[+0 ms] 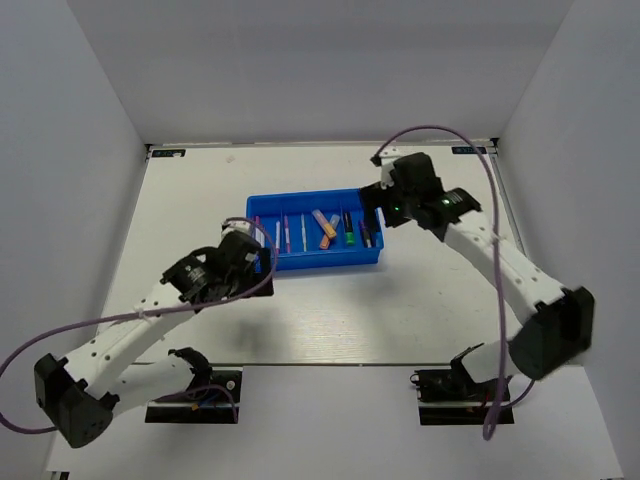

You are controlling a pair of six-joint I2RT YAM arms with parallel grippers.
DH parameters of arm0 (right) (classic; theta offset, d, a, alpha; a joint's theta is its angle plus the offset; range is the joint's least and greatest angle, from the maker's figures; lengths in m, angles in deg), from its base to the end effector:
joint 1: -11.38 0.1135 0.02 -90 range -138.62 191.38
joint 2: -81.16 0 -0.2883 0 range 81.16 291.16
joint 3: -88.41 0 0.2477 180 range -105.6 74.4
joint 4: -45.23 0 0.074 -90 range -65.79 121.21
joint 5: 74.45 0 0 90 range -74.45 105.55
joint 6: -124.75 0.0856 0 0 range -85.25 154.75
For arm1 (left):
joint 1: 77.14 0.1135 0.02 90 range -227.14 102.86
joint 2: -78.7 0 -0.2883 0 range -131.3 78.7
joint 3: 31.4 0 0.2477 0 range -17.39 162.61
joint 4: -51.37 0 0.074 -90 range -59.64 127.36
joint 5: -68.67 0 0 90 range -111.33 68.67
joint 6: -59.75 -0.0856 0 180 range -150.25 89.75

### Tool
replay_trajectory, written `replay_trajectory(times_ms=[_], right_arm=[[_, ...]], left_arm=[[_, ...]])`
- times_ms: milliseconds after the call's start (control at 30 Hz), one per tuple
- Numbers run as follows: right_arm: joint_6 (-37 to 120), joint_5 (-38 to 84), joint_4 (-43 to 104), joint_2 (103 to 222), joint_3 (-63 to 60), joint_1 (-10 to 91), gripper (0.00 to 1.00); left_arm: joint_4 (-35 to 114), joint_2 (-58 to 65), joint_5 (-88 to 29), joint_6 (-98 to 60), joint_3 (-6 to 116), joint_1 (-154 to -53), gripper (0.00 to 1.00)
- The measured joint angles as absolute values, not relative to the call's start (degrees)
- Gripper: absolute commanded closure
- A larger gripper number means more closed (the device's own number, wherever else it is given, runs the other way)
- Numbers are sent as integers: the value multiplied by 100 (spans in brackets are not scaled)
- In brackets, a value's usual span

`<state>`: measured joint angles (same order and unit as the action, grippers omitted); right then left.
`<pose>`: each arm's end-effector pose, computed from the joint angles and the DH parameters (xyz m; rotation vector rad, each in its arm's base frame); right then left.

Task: Sort the stationery into containers
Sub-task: Reset both arms

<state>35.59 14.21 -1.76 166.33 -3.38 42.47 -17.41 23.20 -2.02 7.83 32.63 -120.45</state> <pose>0.3122 0.1859 0.3260 -0.5854 2.2131 0.2654 0.1493 -0.1018 0.2535 0.0012 2.5348 -0.1119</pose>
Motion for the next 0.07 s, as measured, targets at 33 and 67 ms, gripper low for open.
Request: replay_trajectory(times_ms=[33, 67], right_arm=[[3522, 1305, -200, 16292, -139, 4240, 10], [3481, 1174, -189, 15951, 84, 4225, 10]], left_arm=[[-1716, 2226, -427, 628, 3357, -11802, 0], [-1675, 2167, -643, 482, 3423, -11605, 0]])
